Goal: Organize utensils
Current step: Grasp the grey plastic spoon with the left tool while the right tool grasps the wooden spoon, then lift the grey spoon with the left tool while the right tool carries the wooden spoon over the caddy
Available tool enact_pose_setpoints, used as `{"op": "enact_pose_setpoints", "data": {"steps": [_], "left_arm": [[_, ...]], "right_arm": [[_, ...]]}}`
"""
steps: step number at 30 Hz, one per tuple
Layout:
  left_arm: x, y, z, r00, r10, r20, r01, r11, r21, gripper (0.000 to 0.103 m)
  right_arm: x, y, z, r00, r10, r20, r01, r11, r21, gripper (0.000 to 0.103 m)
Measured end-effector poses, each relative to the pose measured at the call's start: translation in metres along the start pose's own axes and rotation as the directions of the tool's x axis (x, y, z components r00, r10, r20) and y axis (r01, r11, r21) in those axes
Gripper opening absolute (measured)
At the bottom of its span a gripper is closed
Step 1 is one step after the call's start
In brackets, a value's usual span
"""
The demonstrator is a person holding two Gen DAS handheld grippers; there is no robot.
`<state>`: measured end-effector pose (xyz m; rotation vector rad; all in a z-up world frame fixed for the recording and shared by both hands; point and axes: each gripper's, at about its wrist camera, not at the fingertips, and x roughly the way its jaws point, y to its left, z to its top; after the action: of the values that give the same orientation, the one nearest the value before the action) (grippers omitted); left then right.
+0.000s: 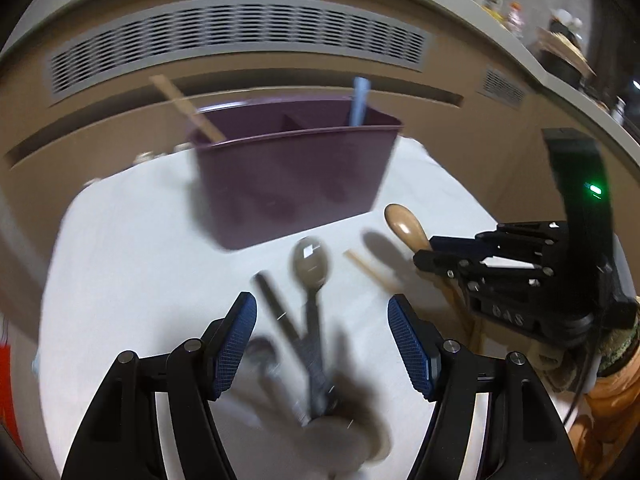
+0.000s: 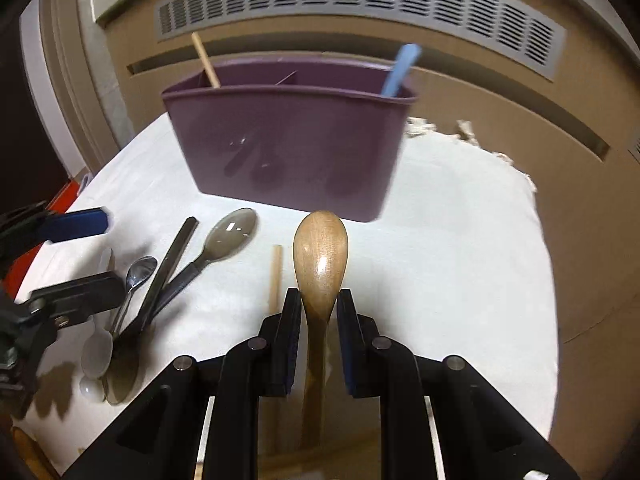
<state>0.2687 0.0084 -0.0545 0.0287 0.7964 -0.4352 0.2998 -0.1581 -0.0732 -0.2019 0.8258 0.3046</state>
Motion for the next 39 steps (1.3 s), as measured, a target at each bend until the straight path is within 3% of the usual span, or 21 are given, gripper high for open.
{"op": "enact_pose_setpoints", "data": {"steps": [3,8,15,19,22,25,31,35,36,37,39], "left_arm": [[0.024,-0.006,0.017,0.999,-0.017,-0.047,0.019,0.999,0.034,0.061],[0.063,0.001,0.035,0.989,0.036,-0.141,-0.032,0.999,0.033,0.044],[0.1,0.004,0.039,0.972,0.087,-0.219,-0.08,0.996,0.04,0.044],[0.1,-0.002,0.037,0.975,0.116,-0.192,-0.106,0.992,0.063,0.033],[0.095,-0.005,0.032,0.978,0.119,-0.171,-0.11,0.992,0.059,0.033],[0.087,-0.007,0.027,0.983,0.111,-0.149,-0.105,0.993,0.051,0.033],[0.064,-0.009,0.017,0.992,0.086,-0.096,-0.084,0.996,0.023,0.033],[0.051,-0.014,0.014,0.995,0.094,-0.036,-0.094,0.995,0.024,0.033],[0.046,-0.014,0.011,0.995,0.096,-0.02,-0.095,0.995,0.023,0.033],[0.04,-0.015,0.009,0.995,0.1,-0.002,-0.1,0.995,0.021,0.033],[0.03,-0.016,0.007,0.994,0.108,0.025,-0.108,0.994,0.016,0.033]], "right_arm": [[-0.007,-0.001,-0.001,1.0,-0.003,0.012,0.003,1.0,0.01,0.017],[-0.009,-0.006,-0.011,1.0,0.016,0.016,-0.016,1.0,0.017,0.017],[0.003,-0.012,-0.017,0.999,0.051,-0.007,-0.051,0.998,0.03,0.017],[0.006,-0.013,-0.016,0.997,0.071,-0.009,-0.071,0.997,0.035,0.021],[0.006,-0.012,-0.014,0.997,0.074,-0.003,-0.074,0.997,0.033,0.037],[0.013,-0.012,-0.008,0.998,0.066,-0.015,-0.066,0.998,0.016,0.04],[0.032,-0.01,0.001,0.994,0.081,-0.076,-0.078,0.996,0.036,0.04],[0.036,0.004,0.004,0.996,0.031,-0.079,-0.033,0.999,-0.033,0.041],[0.035,0.009,0.003,0.997,0.014,-0.075,-0.019,0.998,-0.063,0.038],[0.034,0.013,0.002,0.997,0.014,-0.073,-0.02,0.996,-0.085,0.027],[0.03,0.016,0.002,0.996,0.031,-0.082,-0.039,0.995,-0.093,0.027]]}}
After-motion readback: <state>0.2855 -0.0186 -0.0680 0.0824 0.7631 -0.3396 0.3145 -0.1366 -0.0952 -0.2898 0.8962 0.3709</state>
